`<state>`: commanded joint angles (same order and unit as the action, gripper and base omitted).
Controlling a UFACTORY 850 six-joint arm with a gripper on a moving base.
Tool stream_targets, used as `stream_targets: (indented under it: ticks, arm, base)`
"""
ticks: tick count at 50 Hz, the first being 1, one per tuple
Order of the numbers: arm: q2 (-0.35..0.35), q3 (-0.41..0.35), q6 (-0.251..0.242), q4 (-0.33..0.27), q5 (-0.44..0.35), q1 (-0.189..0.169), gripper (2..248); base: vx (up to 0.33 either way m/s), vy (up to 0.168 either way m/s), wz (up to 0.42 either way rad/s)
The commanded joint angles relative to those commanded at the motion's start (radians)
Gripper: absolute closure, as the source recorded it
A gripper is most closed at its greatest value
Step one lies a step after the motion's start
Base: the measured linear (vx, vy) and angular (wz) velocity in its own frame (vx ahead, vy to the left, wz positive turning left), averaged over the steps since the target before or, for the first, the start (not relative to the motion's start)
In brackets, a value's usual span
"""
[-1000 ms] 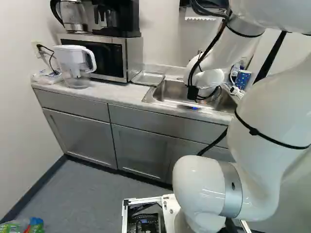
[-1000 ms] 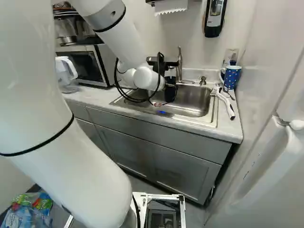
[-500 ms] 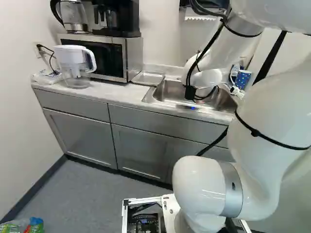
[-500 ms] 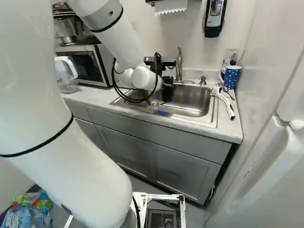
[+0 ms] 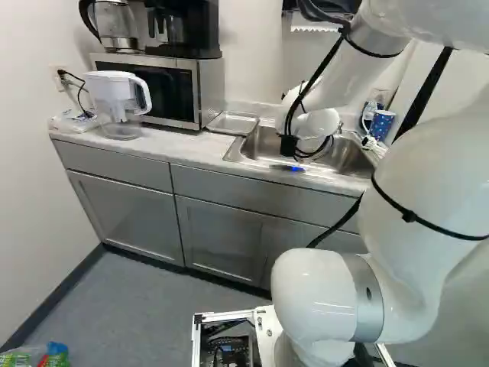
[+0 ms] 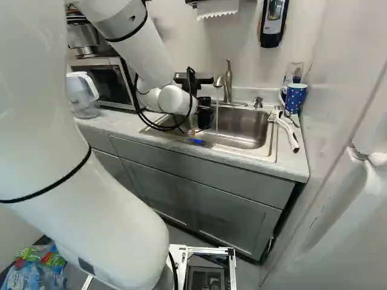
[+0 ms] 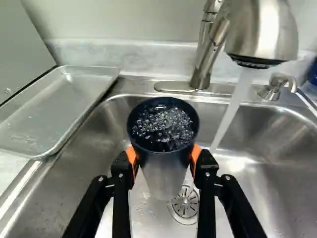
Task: Rinse the cup and place it in the tray
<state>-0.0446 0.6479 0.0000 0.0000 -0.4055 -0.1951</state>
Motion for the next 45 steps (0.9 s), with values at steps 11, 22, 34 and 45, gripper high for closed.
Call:
stream_targets:
  ticks: [11, 22, 34, 45]
  arm:
    - [-0.025, -0.001, 0.000, 0.000, 0.000, 0.036, 128]
    - [-0.047, 0.002, 0.000, 0.000, 0.000, 0.066, 128]
    - [-0.062, 0.015, 0.000, 0.000, 0.000, 0.074, 128]
    - [-0.072, 0.031, 0.000, 0.000, 0.004, 0.077, 128]
  base:
    - [0.000, 0.000, 0.000]
    - [0.000, 0.000, 0.000]
    - [0.000, 0.000, 0.000]
    - [0.000, 0.000, 0.000]
